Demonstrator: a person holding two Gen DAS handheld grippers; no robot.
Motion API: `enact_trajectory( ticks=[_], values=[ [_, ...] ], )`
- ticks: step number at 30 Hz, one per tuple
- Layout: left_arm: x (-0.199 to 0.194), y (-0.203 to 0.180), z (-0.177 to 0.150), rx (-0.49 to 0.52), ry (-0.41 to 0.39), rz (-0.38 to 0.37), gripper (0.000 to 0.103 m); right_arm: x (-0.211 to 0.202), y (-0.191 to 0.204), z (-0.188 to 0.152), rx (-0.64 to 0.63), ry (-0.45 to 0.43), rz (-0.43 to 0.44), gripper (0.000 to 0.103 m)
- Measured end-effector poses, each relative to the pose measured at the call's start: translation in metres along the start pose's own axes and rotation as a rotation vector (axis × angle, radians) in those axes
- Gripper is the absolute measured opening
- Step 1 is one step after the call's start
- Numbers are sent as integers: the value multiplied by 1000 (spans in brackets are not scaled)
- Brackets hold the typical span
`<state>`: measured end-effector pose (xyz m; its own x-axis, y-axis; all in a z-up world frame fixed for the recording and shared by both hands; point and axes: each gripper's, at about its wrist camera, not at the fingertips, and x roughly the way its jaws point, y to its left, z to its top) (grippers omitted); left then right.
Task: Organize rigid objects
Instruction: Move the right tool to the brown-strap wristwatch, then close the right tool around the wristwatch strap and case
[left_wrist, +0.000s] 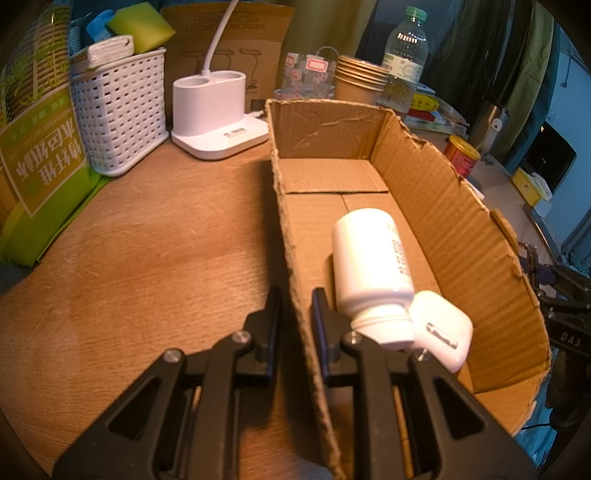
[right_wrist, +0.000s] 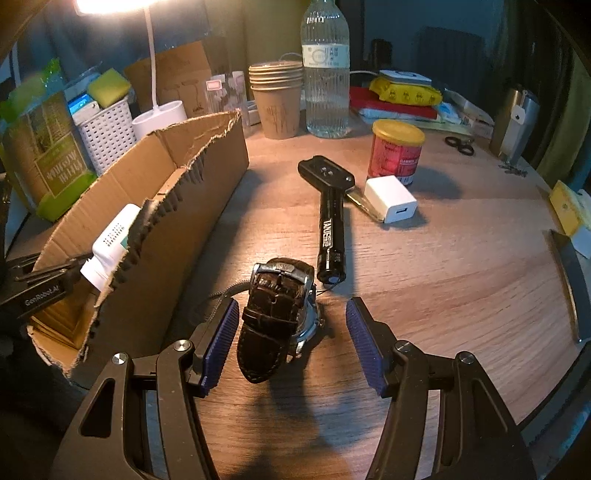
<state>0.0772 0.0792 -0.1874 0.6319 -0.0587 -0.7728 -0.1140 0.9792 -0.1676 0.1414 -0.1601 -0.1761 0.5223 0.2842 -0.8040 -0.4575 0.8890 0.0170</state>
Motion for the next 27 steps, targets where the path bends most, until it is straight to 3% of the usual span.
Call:
enact_trajectory(
  ticks=[16,20,27],
  values=[
    [0,0,0,0,0,0,18,20,1,-1,3,37,-22,63],
    [0,0,0,0,0,0,18,19,2,-1,-4,31,-21,47],
    [0,0,0,0,0,0,18,18,1,-2,2,31,-20,46]
  ],
)
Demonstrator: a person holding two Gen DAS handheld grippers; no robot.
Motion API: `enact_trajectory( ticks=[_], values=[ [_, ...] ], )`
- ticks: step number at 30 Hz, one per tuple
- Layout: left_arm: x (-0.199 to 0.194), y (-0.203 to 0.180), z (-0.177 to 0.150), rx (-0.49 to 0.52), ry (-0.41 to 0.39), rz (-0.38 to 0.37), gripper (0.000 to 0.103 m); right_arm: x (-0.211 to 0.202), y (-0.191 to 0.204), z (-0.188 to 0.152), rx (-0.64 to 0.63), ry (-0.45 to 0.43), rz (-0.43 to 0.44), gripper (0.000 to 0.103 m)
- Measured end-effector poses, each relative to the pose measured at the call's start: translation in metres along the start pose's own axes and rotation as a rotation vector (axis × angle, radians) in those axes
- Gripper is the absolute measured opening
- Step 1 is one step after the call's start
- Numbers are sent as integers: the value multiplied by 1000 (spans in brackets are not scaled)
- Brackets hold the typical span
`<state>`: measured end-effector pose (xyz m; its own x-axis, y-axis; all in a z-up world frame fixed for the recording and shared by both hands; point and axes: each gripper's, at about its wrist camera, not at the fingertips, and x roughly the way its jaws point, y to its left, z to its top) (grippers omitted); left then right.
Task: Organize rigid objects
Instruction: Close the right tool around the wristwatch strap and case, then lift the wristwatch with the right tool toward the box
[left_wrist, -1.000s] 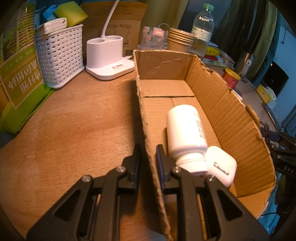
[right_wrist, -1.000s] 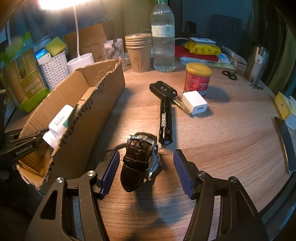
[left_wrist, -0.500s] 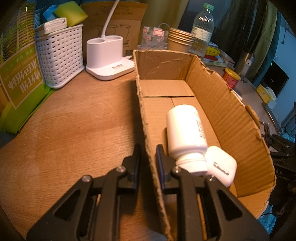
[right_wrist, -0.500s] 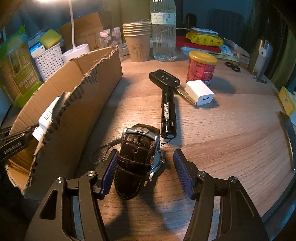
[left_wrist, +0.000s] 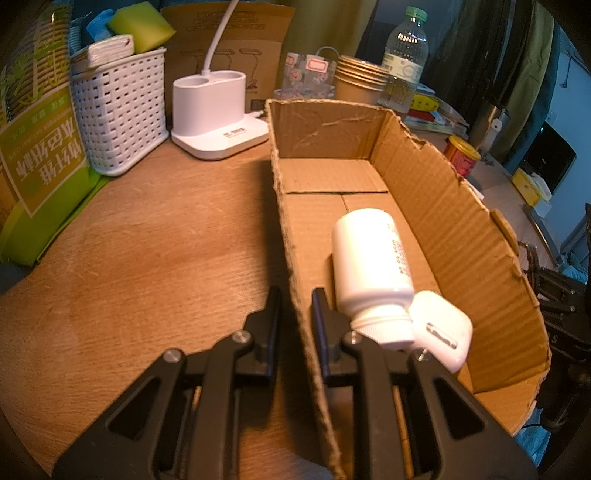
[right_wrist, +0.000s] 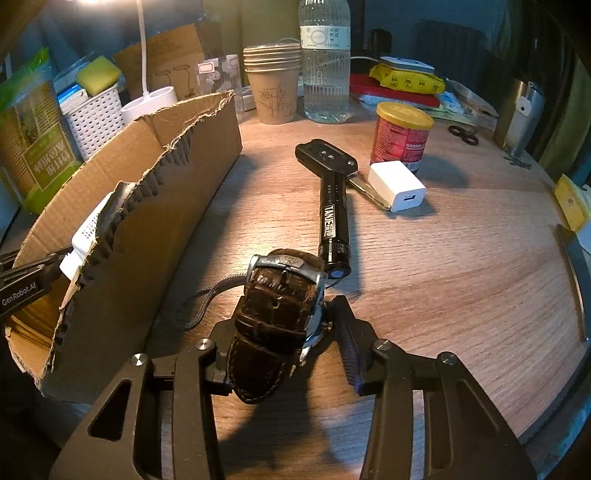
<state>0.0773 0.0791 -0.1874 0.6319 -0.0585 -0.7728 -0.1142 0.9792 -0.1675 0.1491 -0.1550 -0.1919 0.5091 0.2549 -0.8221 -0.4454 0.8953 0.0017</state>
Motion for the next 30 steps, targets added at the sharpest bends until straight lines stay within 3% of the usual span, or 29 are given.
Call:
enact_trajectory(
  ticks=[30],
  values=[
    [0,0,0,0,0,0,18,-58,-10,26,16,-121,-26,46]
  ],
)
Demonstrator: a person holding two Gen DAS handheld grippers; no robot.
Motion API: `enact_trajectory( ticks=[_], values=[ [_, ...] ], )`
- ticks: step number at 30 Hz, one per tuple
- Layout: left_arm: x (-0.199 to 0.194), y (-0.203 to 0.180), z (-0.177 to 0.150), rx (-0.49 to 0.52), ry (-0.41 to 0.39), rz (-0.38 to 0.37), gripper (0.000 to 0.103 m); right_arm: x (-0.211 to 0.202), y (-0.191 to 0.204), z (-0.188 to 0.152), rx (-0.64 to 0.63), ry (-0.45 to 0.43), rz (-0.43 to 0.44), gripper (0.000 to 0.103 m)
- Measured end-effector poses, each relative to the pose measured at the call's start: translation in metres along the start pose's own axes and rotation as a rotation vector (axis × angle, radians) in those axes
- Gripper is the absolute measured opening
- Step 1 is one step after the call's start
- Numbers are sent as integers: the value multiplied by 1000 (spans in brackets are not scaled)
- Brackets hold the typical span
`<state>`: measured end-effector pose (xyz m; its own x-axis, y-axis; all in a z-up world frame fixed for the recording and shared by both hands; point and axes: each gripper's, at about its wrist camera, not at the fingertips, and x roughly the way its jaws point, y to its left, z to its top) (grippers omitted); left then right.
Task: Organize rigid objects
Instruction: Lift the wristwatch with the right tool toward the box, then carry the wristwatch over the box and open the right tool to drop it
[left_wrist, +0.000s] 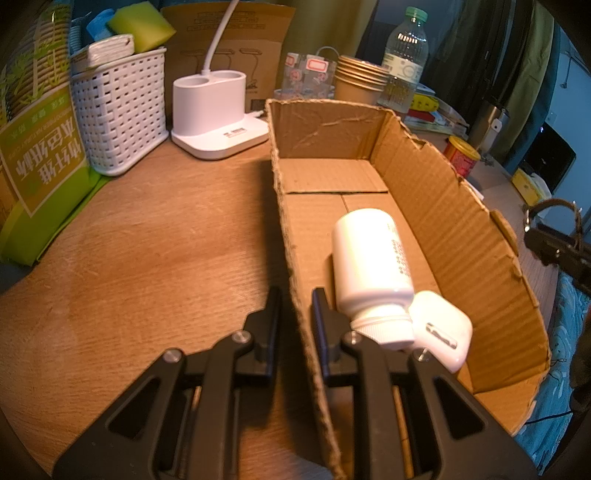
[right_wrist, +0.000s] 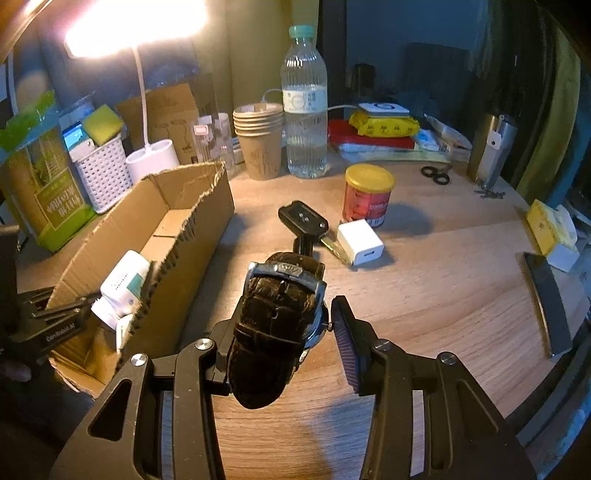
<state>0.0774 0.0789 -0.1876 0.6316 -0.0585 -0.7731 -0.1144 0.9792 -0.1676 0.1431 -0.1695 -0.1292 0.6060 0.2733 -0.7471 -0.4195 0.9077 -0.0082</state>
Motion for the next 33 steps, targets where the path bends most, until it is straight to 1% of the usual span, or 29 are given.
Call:
enact_trajectory(
  ticks=[9,16,26,33],
  values=[
    [0,0,0,0,0,0,18,-13,11,13,-22,-29,31,46],
    [0,0,0,0,0,0,18,-19,28,23,-58,-49,59,46],
    [0,0,0,0,0,0,18,-19,55,34,-115,-61,114,46],
    [0,0,0,0,0,0,18,-10,78,38,-157,-46,157,46]
  ],
)
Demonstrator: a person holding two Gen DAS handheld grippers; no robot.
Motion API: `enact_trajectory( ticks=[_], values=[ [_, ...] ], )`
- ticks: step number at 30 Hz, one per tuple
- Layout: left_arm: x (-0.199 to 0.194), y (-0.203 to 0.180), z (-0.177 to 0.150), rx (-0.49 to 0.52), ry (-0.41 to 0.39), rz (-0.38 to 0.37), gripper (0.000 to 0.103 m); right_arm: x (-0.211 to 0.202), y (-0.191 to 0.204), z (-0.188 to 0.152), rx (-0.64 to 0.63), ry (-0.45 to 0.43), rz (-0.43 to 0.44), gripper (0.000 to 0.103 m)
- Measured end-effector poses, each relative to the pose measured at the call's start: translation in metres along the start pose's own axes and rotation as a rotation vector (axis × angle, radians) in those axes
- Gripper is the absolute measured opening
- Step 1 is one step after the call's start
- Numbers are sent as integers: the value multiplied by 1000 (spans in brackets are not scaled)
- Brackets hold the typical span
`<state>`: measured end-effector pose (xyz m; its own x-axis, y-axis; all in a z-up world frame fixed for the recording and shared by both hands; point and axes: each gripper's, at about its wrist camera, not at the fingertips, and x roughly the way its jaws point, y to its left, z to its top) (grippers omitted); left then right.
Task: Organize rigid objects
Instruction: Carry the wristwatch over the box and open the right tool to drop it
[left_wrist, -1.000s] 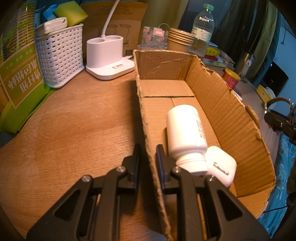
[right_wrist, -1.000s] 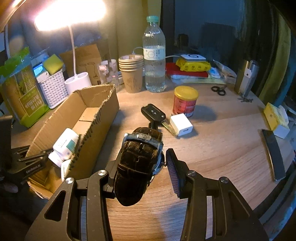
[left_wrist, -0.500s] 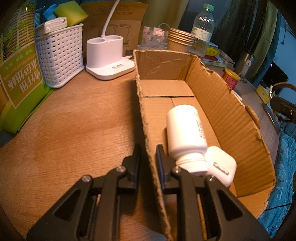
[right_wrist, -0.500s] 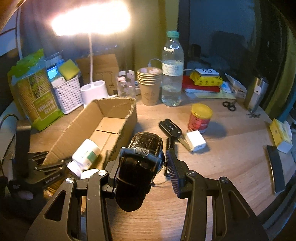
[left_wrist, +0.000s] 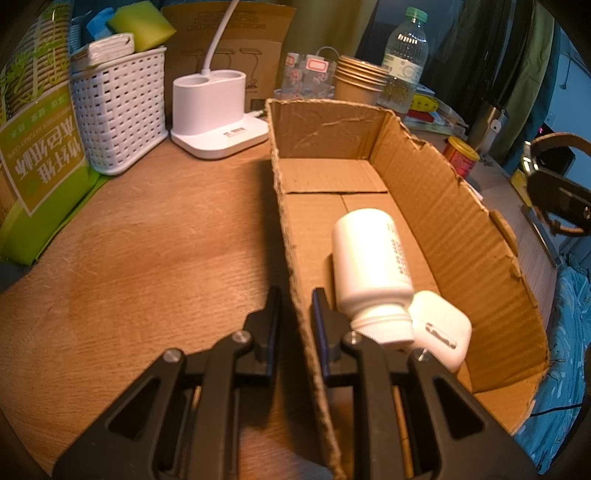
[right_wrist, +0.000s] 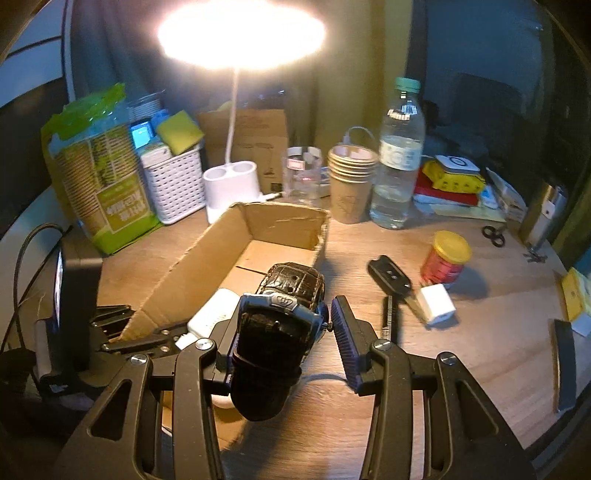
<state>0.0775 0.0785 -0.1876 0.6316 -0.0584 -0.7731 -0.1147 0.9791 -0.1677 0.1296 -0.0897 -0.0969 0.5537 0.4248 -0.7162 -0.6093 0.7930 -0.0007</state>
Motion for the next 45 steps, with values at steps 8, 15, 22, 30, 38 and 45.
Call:
enact_trajectory(
  ticks=[8,15,22,30,38,45],
  values=[
    [0,0,0,0,0,0,18,20,17,2,-28,35,34,46],
    [0,0,0,0,0,0,18,38,23,0,-47,77,37,46],
    [0,0,0,0,0,0,18,48,28,-1,-73,101,20,46],
    [0,0,0,0,-1,-1,18,51,32,-1,-93,109,-4,50],
    [-1,-1,-1,1,-2,-2,18,45,26,-4,-76,82,4,53],
    [-1,-1,-1,1,-2,-2,18,25,12,-4,-42,52,-12,53]
  ],
)
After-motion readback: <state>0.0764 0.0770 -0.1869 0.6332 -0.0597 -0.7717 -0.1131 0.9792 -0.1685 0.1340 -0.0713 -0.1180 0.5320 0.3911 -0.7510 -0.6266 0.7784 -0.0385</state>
